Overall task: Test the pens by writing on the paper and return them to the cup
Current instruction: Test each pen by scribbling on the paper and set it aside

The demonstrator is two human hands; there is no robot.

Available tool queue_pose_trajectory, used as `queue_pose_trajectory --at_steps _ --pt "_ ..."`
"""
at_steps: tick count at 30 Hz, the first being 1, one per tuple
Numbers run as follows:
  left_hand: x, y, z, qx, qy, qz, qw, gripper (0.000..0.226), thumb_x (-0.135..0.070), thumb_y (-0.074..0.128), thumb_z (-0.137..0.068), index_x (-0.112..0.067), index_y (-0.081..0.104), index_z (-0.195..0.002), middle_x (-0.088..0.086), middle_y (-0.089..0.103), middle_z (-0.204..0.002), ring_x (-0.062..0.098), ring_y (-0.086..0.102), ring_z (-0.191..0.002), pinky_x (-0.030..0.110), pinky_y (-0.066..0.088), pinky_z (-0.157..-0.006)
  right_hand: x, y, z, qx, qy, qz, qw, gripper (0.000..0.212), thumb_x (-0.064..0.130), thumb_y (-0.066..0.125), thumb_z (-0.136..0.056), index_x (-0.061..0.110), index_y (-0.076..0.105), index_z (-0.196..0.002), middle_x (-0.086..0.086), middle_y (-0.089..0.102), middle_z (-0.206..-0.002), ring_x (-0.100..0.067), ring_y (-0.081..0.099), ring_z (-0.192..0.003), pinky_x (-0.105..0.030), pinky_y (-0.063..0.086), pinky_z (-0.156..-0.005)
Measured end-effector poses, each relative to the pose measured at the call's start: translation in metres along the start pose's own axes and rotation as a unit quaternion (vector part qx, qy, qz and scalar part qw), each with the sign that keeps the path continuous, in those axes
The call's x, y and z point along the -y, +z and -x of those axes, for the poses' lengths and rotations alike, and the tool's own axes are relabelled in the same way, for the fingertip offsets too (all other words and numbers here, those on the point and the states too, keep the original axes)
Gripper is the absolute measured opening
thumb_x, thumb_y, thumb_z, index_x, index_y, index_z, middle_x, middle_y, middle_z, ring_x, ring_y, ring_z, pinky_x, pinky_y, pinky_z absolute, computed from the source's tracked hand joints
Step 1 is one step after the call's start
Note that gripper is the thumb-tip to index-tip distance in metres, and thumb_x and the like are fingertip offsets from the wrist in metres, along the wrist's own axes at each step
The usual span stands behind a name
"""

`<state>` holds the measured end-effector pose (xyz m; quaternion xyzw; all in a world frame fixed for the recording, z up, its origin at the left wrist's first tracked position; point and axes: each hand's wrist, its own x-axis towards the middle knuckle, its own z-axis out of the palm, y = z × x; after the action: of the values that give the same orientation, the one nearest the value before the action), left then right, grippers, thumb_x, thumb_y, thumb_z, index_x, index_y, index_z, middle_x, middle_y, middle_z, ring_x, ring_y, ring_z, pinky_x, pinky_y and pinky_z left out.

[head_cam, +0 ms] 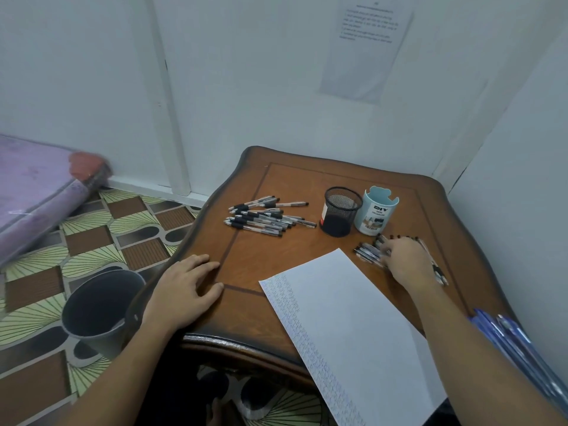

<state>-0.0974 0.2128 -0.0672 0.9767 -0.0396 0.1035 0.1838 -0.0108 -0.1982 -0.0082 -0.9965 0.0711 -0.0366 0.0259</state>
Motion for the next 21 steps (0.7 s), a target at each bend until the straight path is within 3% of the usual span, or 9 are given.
queue_pose_trajectory --at_steps 3,5,9,12,15,21 --pt "0.002 0.001 -0.001 -0.003 -0.001 -0.004 1.0 0.07 -0.071 0.034 -0.077 -0.033 0.063 -0.127 -0.009 0.054 -0.138 0.014 0.046 -0.13 0.037 0.032 -0.11 0.015 0.002 -0.001 -0.041 -0.03 0.039 0.998 0.031 0.028 0.058 -0.098 0.022 0.064 -0.127 -0.007 0.062 -0.119 -0.024 0.053 -0.11 -0.035 0.047 -0.091" --pt "0.003 0.002 -0.002 -0.009 0.0 -0.001 1.0 0.067 -0.07 0.036 -0.077 -0.032 0.064 -0.125 -0.009 0.055 -0.136 0.014 0.047 -0.128 0.035 0.033 -0.109 0.035 0.005 -0.003 -0.04 -0.077 -0.031 0.996 0.028 0.025 0.06 -0.097 0.019 0.067 -0.123 -0.007 0.062 -0.121 -0.025 0.052 -0.113 -0.037 0.045 -0.093" --pt "0.003 0.002 -0.001 -0.01 0.002 0.003 1.0 0.066 -0.069 0.037 -0.078 -0.033 0.064 -0.125 -0.01 0.056 -0.136 0.013 0.048 -0.127 0.036 0.035 -0.108 0.095 0.009 0.0 0.08 -0.142 -0.23 0.959 0.024 0.017 0.062 -0.095 0.016 0.07 -0.117 -0.005 0.06 -0.124 -0.022 0.054 -0.117 -0.035 0.04 -0.101" --pt "0.003 0.002 -0.001 -0.007 -0.001 0.005 1.0 0.066 -0.07 0.036 -0.078 -0.034 0.062 -0.127 -0.01 0.054 -0.138 0.013 0.045 -0.13 0.036 0.032 -0.11 0.144 0.021 -0.001 0.106 -0.198 -0.218 0.95 0.035 0.014 0.057 -0.098 0.02 0.062 -0.132 -0.003 0.055 -0.134 -0.022 0.049 -0.126 -0.034 0.039 -0.105" --pt "0.003 0.002 0.0 -0.005 -0.001 0.005 1.0 0.066 -0.07 0.036 -0.078 -0.034 0.062 -0.127 -0.01 0.053 -0.139 0.013 0.044 -0.131 0.037 0.032 -0.111 0.177 0.032 -0.006 0.086 -0.198 -0.2 0.956 0.043 0.019 0.051 -0.101 0.025 0.05 -0.143 -0.003 0.049 -0.142 -0.024 0.04 -0.132 -0.038 0.038 -0.107" --pt "0.004 0.002 -0.001 0.0 0.001 0.003 1.0 0.067 -0.07 0.035 -0.079 -0.035 0.06 -0.129 -0.01 0.052 -0.14 0.012 0.043 -0.132 0.037 0.031 -0.112 0.186 0.037 -0.011 0.064 -0.168 -0.199 0.963 0.018 0.023 0.057 -0.098 0.021 0.066 -0.112 -0.003 0.055 -0.122 -0.022 0.051 -0.116 -0.034 0.047 -0.091"
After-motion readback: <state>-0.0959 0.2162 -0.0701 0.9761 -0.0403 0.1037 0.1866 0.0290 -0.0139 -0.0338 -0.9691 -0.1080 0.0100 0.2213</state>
